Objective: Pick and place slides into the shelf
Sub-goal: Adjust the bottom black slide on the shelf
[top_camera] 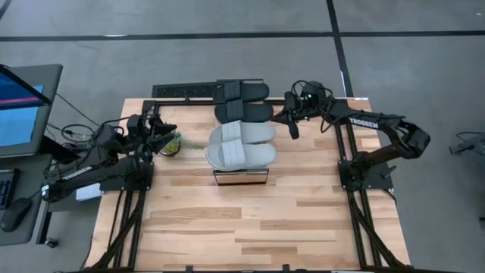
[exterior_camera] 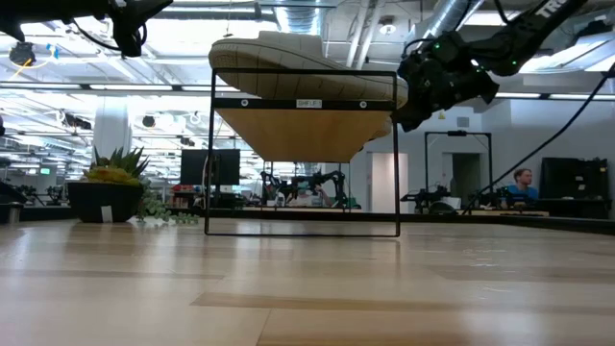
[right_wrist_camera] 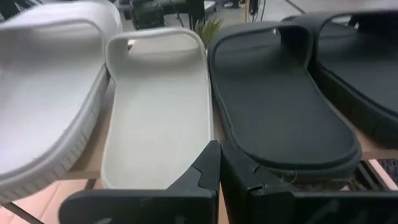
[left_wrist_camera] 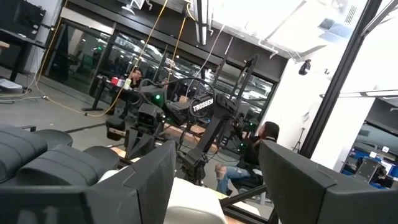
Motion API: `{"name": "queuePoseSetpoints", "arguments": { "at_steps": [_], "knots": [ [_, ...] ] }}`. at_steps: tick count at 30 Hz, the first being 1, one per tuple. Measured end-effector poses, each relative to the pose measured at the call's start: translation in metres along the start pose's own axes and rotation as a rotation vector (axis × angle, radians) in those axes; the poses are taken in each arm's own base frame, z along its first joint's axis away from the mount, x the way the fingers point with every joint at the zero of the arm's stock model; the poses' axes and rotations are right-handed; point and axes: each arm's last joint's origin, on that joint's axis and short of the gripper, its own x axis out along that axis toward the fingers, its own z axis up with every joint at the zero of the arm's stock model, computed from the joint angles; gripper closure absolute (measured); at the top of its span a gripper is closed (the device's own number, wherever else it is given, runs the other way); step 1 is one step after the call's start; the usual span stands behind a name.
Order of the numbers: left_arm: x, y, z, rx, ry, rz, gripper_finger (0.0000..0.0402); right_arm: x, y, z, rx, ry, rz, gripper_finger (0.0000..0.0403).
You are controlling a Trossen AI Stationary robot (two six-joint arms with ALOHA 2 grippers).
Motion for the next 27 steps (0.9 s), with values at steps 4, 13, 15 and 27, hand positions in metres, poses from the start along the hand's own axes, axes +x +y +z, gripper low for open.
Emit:
{"name": "queuePoseSetpoints", "arguments": {
  "at_steps": [4, 13, 15, 27],
  "knots": [
    [0.000, 0.000, 0.000, -0.002, 0.000, 0.000, 0.0182, 0.003, -0.001, -0.003, 0.012, 0.024, 0.031, 0.0403],
    [0.000, 0.000, 0.000, -0.003, 0.000, 0.001, 0.0182, 0.003, -0.004, -0.006, -0.016, 0.026, 0.022, 0.0403],
    [0.000, 0.000, 0.000, -0.002, 0.000, 0.000, 0.0182, 0.001, -0.006, -0.006, -0.016, 0.022, 0.014, 0.0403],
    [0.000, 0.000, 0.000, -0.003, 0.000, 0.001, 0.0182, -0.003, -0.012, -0.005, -0.020, 0.009, -0.014, 0.0403]
  ]
}}
